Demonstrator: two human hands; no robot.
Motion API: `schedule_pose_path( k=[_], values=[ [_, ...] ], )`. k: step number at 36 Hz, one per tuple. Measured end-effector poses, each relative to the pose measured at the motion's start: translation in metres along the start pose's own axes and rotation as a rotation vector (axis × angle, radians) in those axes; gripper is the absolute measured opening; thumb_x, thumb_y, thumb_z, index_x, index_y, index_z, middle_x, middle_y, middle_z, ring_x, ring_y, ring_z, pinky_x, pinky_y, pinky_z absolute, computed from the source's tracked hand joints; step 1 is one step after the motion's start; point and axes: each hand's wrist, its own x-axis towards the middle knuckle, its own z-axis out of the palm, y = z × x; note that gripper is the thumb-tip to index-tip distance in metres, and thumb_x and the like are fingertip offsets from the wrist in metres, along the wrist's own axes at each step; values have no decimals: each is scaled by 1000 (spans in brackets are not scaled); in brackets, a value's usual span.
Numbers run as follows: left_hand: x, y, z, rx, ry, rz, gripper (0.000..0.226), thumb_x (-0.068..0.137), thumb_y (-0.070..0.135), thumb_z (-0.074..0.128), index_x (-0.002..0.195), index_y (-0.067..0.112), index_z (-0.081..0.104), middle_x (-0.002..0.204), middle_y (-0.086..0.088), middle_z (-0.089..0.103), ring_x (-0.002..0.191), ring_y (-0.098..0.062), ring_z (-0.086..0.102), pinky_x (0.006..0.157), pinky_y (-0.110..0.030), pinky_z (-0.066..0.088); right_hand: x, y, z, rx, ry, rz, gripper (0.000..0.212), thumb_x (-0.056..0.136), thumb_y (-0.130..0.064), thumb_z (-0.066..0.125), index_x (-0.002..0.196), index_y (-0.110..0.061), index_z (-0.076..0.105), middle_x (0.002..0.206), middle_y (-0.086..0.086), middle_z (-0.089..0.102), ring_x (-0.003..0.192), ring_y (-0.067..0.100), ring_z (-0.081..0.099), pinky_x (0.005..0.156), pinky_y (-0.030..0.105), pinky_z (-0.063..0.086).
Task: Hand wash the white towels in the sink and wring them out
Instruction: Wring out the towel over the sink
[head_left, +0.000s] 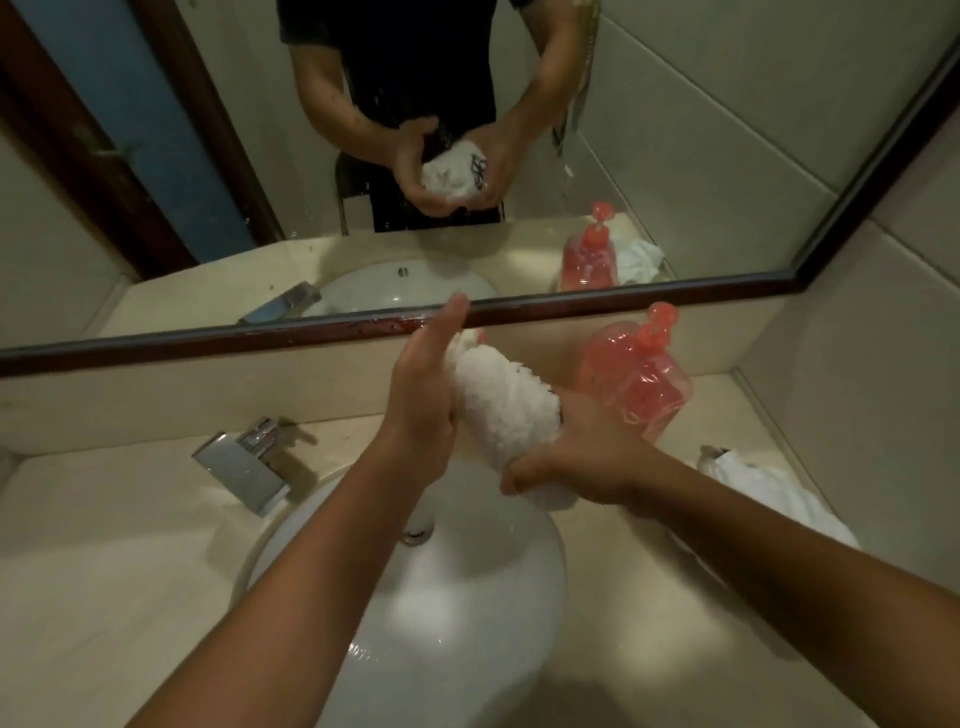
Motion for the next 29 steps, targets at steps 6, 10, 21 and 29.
schedule_pose_path(
  k=[6, 10, 21, 29],
  values=[
    [-4, -21, -28, -281, -352, 49, 134, 58, 64, 97, 166, 32, 24, 161, -14, 47, 139, -38, 56, 108, -58, 52, -16, 2, 2, 901, -505, 264, 97, 45, -28, 99, 129, -3, 59, 98, 18, 70, 73, 27, 70, 50, 31, 57],
    [-7, -9, -26, -361, -662, 60, 90, 66, 56, 95, 145, 36, 58, 152, -10, 58, 136, -38, 59, 104, -58, 55, -19, 5, 17, 1013, -677, 229, 84, 65, -34, 96, 133, -1, 59, 106, 20, 69, 75, 27, 72, 53, 30, 59],
    [-22, 35, -47, -287, -495, -49, 39, 64, 26, 97, 93, 18, 71, 71, 3, 65, 69, -21, 74, 65, -37, 64, -17, -42, 17, 580, -689, 250, 100, 48, -39, 107, 132, -14, 59, 104, 8, 75, 87, 18, 72, 63, 26, 61],
    [-28, 55, -67, -15, -391, 10, 10, 79, 13, 69, 87, 16, 65, 69, -1, 63, 67, -20, 72, 59, -31, 61, -11, -78, 41, 157, -490, 310, 56, 60, -19, 87, 114, -18, 70, 85, 4, 75, 78, 19, 73, 60, 31, 57]
  ],
)
